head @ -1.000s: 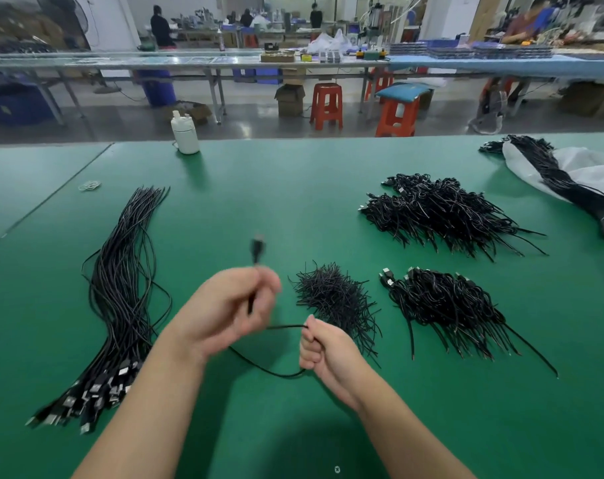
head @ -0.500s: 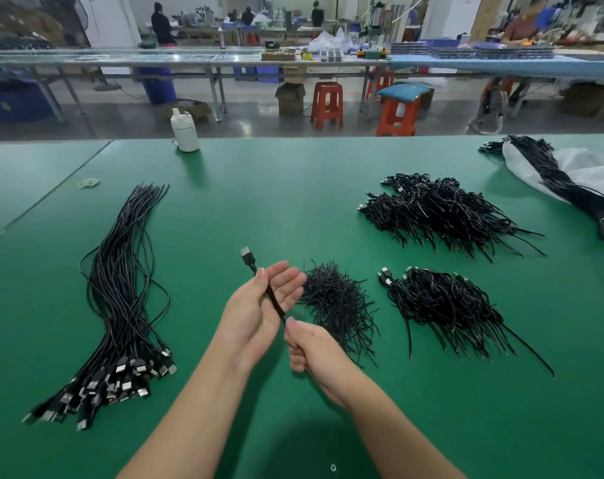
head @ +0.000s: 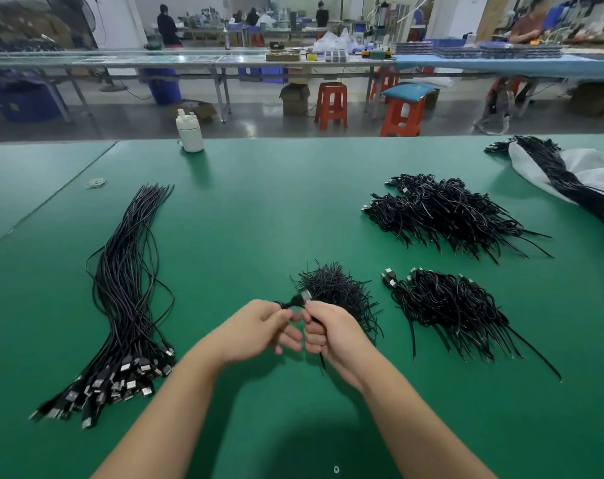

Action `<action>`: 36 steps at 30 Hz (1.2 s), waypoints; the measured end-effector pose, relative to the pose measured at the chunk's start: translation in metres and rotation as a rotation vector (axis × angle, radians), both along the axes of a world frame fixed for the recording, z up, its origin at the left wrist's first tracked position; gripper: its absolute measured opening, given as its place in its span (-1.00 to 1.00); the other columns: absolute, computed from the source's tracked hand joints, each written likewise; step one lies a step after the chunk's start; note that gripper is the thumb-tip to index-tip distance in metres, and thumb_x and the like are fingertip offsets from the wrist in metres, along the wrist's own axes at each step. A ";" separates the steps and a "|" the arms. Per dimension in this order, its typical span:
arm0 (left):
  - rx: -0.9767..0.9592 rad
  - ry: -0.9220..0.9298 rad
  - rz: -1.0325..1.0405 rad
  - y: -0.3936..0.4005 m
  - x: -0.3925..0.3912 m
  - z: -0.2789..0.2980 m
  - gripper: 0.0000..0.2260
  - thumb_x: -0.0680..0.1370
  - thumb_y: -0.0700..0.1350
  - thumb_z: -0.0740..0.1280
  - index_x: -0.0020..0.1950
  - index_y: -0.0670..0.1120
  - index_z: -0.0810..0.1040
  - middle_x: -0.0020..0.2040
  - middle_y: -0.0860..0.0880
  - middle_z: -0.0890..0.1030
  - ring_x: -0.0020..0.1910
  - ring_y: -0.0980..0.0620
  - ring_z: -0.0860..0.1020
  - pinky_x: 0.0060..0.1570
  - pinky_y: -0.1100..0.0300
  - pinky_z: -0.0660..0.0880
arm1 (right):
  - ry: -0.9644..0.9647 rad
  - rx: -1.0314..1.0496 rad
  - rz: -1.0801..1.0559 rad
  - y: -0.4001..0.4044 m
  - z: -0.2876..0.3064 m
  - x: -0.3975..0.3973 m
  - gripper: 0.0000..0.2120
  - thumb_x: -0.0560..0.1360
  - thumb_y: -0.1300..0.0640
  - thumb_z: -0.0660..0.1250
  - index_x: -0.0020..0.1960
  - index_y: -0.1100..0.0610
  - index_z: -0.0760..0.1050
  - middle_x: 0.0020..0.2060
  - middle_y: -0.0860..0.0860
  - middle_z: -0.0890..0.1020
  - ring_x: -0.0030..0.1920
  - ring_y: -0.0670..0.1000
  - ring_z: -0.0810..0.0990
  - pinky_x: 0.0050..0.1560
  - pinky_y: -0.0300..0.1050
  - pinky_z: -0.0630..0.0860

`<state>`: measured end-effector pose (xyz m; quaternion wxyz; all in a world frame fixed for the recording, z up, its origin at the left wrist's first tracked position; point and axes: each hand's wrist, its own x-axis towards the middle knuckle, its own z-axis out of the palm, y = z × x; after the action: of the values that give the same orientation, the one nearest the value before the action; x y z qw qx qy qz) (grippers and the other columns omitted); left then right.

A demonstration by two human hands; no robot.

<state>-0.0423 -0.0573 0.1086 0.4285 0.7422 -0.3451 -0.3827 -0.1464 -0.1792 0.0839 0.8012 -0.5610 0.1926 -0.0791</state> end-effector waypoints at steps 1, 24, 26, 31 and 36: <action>-0.055 0.013 0.059 -0.003 -0.001 -0.004 -0.72 0.71 -0.21 0.07 0.07 -0.30 0.54 -0.05 -0.24 0.70 -0.08 -0.12 0.70 -0.15 0.09 0.56 | -0.014 -0.013 0.005 0.002 0.002 -0.001 -0.69 0.63 0.21 0.11 -0.28 0.11 0.39 -0.53 -0.07 0.21 -0.53 -0.09 0.15 -0.48 -0.25 0.16; -0.529 0.641 0.189 -0.026 -0.022 -0.008 -0.75 0.56 -0.07 0.28 -0.20 -0.18 0.62 -0.33 -0.23 0.52 -0.28 -0.17 0.61 -0.20 0.04 0.59 | -0.035 -0.282 -0.025 0.009 -0.002 -0.013 -0.69 0.44 0.36 0.47 0.11 0.12 0.53 -0.25 -0.08 0.65 -0.16 -0.11 0.61 -0.03 -0.11 0.61; -0.501 0.647 0.085 -0.023 -0.020 -0.005 -0.76 0.58 -0.07 0.29 -0.16 -0.19 0.65 -0.30 -0.18 0.59 -0.12 -0.22 0.65 0.04 -0.09 0.54 | -0.050 -0.288 -0.043 0.005 0.000 -0.016 -0.69 0.40 0.38 0.50 0.07 0.14 0.56 -0.26 -0.02 0.66 -0.17 -0.12 0.62 -0.07 -0.17 0.60; -0.395 0.626 -0.237 -0.014 -0.010 -0.004 -0.74 0.64 -0.12 0.18 -0.04 -0.23 0.61 -0.20 -0.23 0.67 0.17 -0.29 0.60 0.23 -0.48 0.13 | -0.053 -0.505 0.035 -0.002 -0.001 -0.028 -0.69 0.39 0.23 0.56 -0.09 0.38 0.47 -0.31 0.11 0.57 -0.27 -0.05 0.52 -0.15 -0.12 0.53; -0.329 0.641 -0.337 -0.011 -0.011 -0.007 -0.75 0.65 -0.15 0.17 0.01 -0.27 0.58 -0.05 -0.30 0.67 0.25 -0.30 0.53 0.36 -0.45 0.17 | -0.057 -0.486 0.053 -0.001 -0.013 -0.037 -0.74 0.40 0.23 0.55 -0.18 0.30 0.47 -0.39 -0.08 0.55 -0.35 -0.11 0.49 -0.29 -0.29 0.44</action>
<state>-0.0534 -0.0687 0.1018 0.5588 0.4397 -0.3672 -0.5996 -0.1832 -0.1803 0.0706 0.6497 -0.7396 0.1306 -0.1177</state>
